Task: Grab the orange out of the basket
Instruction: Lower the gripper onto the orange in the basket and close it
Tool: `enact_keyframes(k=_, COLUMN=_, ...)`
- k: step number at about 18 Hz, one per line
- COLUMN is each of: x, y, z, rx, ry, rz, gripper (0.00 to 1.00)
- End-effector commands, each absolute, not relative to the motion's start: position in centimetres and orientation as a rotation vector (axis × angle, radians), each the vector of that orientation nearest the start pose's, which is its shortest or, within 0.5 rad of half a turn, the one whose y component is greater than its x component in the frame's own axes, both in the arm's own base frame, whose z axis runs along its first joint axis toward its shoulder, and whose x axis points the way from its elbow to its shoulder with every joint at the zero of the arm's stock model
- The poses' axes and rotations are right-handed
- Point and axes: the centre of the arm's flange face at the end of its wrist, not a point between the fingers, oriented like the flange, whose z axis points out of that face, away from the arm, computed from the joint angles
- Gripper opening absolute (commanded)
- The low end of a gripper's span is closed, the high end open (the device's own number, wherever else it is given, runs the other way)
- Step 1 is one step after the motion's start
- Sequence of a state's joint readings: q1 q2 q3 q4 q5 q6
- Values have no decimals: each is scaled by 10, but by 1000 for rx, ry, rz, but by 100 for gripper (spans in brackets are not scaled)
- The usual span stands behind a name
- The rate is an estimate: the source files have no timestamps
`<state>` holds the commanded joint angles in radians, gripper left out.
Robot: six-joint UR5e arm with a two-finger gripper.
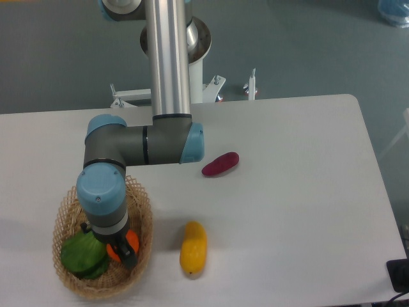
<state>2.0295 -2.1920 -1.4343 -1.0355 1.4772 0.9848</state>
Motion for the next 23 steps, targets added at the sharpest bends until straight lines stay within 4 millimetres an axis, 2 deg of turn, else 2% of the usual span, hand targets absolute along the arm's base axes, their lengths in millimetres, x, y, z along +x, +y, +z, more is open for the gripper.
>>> enact_keyframes(k=9, x=-182, y=687, z=222, rx=-2975, ry=800, rz=-28, gripper=98)
enact_keyframes(k=10, x=-183, y=686, z=222, rx=-2978, ry=796, rz=-25, gripper=93)
enact_keyframes(k=12, x=-183, y=686, z=227, rx=-2978, ry=791, rz=-13, gripper=74)
enact_keyframes(k=15, x=-183, y=686, z=227, rx=-2982, ry=785, rz=-13, gripper=57)
enact_keyframes(k=19, x=-182, y=685, z=228, rx=-2982, ry=785, rz=-13, gripper=48)
enact_keyframes(k=23, x=-182, y=685, z=236, rx=-2974, ry=781, rz=-4, gripper=48)
